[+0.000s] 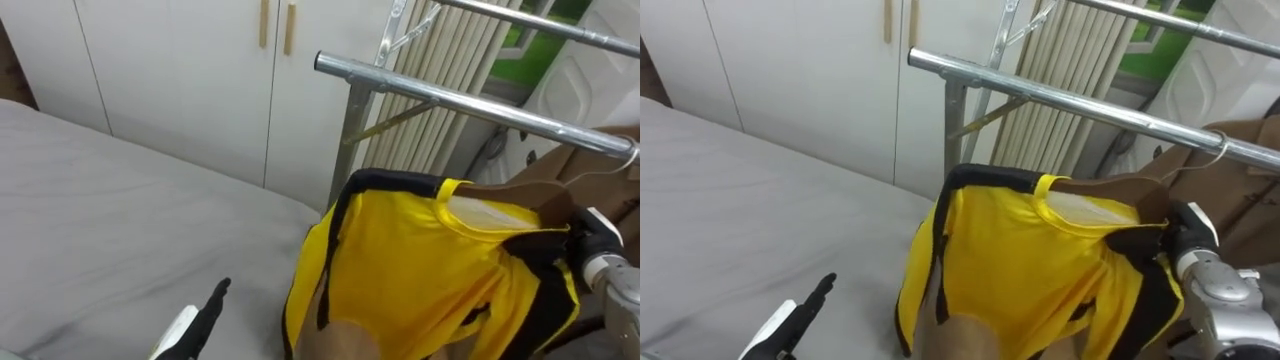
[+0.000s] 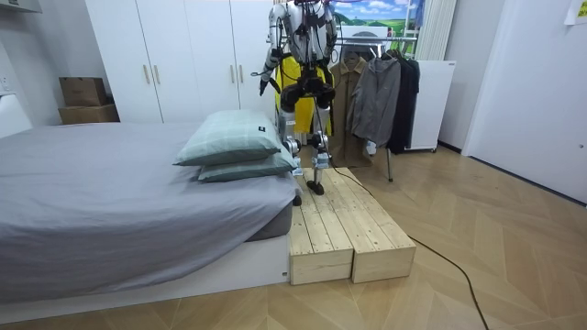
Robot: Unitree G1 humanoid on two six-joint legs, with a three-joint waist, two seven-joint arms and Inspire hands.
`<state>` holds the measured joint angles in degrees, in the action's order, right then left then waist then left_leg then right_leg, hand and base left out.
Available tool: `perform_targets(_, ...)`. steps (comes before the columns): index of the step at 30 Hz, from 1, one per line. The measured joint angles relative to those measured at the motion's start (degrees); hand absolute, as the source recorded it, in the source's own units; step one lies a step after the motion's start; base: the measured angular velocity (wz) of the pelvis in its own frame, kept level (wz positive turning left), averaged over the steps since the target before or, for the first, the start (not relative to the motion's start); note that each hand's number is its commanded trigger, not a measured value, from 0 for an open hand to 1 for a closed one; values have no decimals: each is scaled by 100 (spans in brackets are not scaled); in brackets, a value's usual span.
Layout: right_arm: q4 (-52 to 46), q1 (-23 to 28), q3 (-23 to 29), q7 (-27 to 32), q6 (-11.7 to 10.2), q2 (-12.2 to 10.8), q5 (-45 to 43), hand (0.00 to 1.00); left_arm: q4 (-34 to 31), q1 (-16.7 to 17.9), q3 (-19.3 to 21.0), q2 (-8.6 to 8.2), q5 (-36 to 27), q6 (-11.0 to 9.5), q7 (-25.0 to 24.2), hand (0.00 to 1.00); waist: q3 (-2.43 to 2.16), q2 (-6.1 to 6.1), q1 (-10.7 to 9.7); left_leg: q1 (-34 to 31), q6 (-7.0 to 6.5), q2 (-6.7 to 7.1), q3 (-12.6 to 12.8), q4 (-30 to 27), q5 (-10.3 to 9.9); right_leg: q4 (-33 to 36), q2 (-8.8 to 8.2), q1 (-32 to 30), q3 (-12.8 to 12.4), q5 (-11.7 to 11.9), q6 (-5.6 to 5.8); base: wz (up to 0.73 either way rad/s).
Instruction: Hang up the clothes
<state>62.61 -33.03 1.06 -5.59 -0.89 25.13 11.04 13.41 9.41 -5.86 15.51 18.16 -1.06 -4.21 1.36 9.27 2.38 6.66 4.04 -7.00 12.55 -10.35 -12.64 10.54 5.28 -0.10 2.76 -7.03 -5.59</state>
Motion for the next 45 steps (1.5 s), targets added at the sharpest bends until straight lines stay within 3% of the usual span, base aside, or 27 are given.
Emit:
perform_targets(20,244,82,-241,-160,-25,-1,-1,100,-252,-33,-267,-7,-3,-18,1,0,-7,1,-65,82,0,-3,-25,2,0,-70,6,96,36,-1,-2,1)
perform_targets(22,245,82,-261,-159,-24,-1,-3,44,-254,-33,-297,-9,-6,-18,1,0,-7,1,-64,81,0,-2,-24,1,0,-67,6,88,33,-2,-3,0)
perform_targets(23,245,82,-261,-157,-23,-1,-3,0,-253,-34,-305,-12,-4,-18,1,0,-7,1,-61,80,0,-2,-24,0,0,-69,6,84,33,-2,-3,0)
perform_targets(39,390,77,-200,-76,-5,9,218,0,-215,-33,-329,-9,-1,15,1,0,-14,-12,-67,77,0,-9,-10,-4,0,-42,10,73,34,1,-9,0)
perform_targets(45,390,-44,-196,28,38,55,244,0,-215,-33,-314,-13,0,34,2,0,-37,-45,-67,-4,1,-5,7,-15,1,71,4,-74,15,-3,-14,-2)
